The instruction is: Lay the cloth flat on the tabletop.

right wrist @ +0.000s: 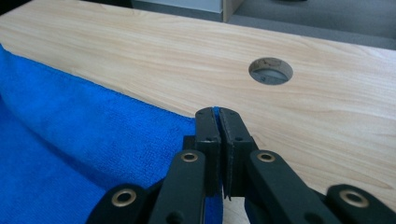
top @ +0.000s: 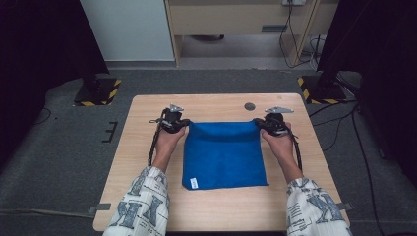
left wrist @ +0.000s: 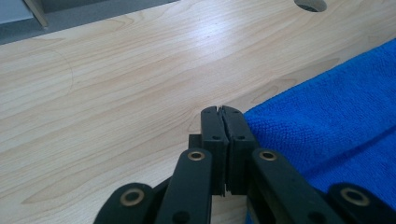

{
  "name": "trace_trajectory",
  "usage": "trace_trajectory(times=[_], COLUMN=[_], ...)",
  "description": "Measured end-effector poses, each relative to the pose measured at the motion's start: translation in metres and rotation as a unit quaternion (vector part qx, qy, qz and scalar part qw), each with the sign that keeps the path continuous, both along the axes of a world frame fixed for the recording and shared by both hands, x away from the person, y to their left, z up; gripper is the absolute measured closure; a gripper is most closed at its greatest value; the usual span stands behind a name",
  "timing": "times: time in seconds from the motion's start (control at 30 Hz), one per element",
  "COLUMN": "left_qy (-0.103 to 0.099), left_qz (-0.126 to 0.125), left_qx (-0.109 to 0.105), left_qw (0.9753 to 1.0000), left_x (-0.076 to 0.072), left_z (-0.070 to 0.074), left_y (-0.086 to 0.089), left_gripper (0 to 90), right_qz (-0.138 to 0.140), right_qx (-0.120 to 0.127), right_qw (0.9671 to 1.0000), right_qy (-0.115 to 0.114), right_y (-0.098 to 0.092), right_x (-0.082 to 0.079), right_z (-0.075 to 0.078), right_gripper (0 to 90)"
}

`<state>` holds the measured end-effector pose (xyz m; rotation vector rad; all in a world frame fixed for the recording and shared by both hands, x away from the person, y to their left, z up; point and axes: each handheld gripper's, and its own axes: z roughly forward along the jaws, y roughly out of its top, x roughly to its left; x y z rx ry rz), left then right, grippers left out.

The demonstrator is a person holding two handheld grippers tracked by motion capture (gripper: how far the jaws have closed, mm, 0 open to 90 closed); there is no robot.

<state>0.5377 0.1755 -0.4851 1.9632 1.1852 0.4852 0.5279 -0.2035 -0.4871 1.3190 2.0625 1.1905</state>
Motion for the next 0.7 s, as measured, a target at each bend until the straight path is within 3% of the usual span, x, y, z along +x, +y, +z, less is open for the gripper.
trace_trajectory(times=[0.13, 0.43, 0.7], left_qy=[-0.01, 0.015, 0.014], left_qz=[0.008, 0.004, 0.004], left_qx=[0.0, 0.016, 0.02], left_qw=[0.9999, 0.9998, 0.9997], left_x=[0.002, 0.01, 0.009], left_z=[-0.001, -0.007, -0.002], left_y=[-0.002, -0.002, 0.001], left_gripper=[88.5, 87.7, 84.7], right_qz=[-0.002, -0.02, -0.029], right_qx=[0.009, 0.01, 0.016], right_qw=[1.0, 0.9996, 0.9993], right_qy=[-0.001, 0.015, 0.019], right_y=[-0.001, 0.001, -0.005], right_x=[0.003, 0.013, 0.014], right_z=[-0.004, -0.016, -0.017], right_gripper=[87.4, 84.2, 82.8])
